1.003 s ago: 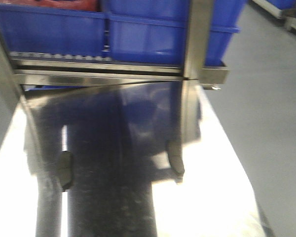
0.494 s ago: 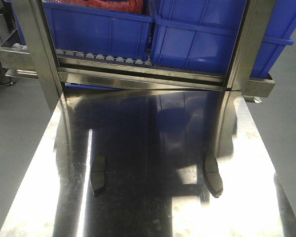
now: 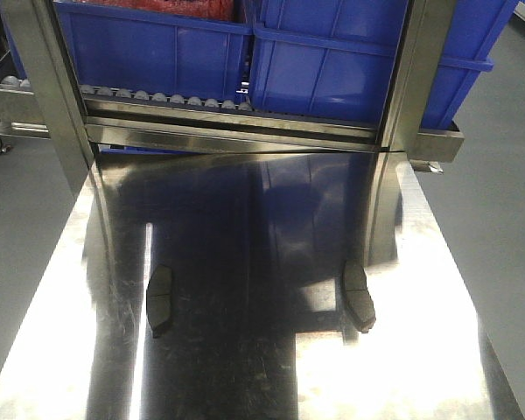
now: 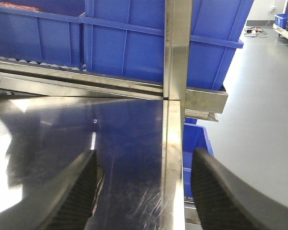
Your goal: Move and align brake pads A on conveyor
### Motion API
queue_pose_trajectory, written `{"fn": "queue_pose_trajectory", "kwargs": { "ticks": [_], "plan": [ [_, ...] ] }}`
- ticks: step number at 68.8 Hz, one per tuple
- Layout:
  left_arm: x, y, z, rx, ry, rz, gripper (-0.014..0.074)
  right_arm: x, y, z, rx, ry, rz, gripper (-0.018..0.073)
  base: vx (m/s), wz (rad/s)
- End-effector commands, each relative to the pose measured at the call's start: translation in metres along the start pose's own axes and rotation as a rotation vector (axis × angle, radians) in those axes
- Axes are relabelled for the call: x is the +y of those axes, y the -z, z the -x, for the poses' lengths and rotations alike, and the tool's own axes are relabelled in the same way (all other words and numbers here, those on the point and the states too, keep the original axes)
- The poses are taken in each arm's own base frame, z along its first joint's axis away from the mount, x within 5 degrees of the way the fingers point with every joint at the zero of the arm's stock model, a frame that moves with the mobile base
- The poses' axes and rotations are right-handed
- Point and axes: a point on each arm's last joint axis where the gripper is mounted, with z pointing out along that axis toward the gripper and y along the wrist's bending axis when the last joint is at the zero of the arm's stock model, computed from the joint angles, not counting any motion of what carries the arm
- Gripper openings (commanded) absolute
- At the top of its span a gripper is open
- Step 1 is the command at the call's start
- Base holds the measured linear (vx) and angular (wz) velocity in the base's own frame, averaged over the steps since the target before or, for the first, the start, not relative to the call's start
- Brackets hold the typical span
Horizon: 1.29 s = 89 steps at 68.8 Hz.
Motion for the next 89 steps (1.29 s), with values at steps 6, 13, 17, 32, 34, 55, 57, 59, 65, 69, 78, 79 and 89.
{"fn": "queue_pose_trajectory", "kwargs": {
  "ticks": [6, 13, 17, 32, 34, 55, 57, 59, 65, 69, 78, 79, 89],
  "plan": [
    [-0.0011, 0.0010, 0.0146, -0.082, 0.010, -0.008, 0.0422, 0.0000, 0.0021, 0.0143, -0.086, 0.010, -0.001, 0.0424, 0.00, -0.01],
    [-0.0011, 0.0010, 0.0146, -0.082, 0.010, -0.008, 0.0422, 0.0000, 0.0021, 0.0143, -0.086, 0.010, -0.001, 0.0424, 0.00, 0.01],
    [-0.0011, 0.0010, 0.0146, -0.082, 0.010, -0.008, 0.0422, 0.0000, 0.0021, 0.0143, -0.086, 0.010, -0.001, 0.0424, 0.00, 0.01],
    [-0.0011, 0.0010, 0.0146, -0.082, 0.010, -0.008, 0.0422, 0.0000, 0.0021, 0.0144, -0.086, 0.010, -0.001, 0.0424, 0.00, 0.00],
    [-0.0011, 0.0010, 0.0146, -0.082, 0.010, -0.008, 0.0422, 0.0000, 0.0021, 0.0144, -0.086, 0.010, -0.001, 0.0424, 0.00, 0.00],
    [-0.0011, 0.0010, 0.0146, -0.082, 0.010, -0.008, 0.0422, 0.0000, 0.0021, 0.0144, -0.086, 0.010, -0.001, 0.0424, 0.00, 0.00],
    [-0.0011, 0.0010, 0.0146, -0.082, 0.010, -0.008, 0.0422, 0.0000, 0.0021, 0.0144, -0.086, 0.010, -0.001, 0.0424, 0.00, 0.00],
    [-0.0011, 0.0010, 0.0146, -0.082, 0.010, -0.008, 0.0422, 0.0000, 0.0021, 0.0144, -0.086, 0.010, -0.001, 0.0424, 0.00, 0.00],
    [-0.0011, 0.0010, 0.0146, -0.082, 0.010, -0.008, 0.0422, 0.0000, 0.0021, 0.0144, -0.086, 0.010, -0.001, 0.0424, 0.00, 0.00],
    [-0.0011, 0.0010, 0.0146, -0.082, 0.010, -0.008, 0.0422, 0.0000, 0.0021, 0.0144, -0.086, 0.010, -0.001, 0.0424, 0.00, 0.00],
    [-0.0012, 0.0010, 0.0156, -0.093, 0.010, -0.008, 0.0422, 0.0000, 0.0021, 0.0144, -0.086, 0.010, -0.001, 0.0424, 0.00, 0.00],
    [-0.0012, 0.0011, 0.0159, -0.096, 0.010, -0.009, 0.0422, 0.0000, 0.0021, 0.0144, -0.086, 0.010, -0.001, 0.0424, 0.00, 0.00],
    [-0.0015, 0.0015, 0.0193, -0.134, 0.019, -0.013, 0.0422, 0.0000, 0.0021, 0.0143, -0.085, 0.010, -0.001, 0.0424, 0.00, 0.00]
  ]
}}
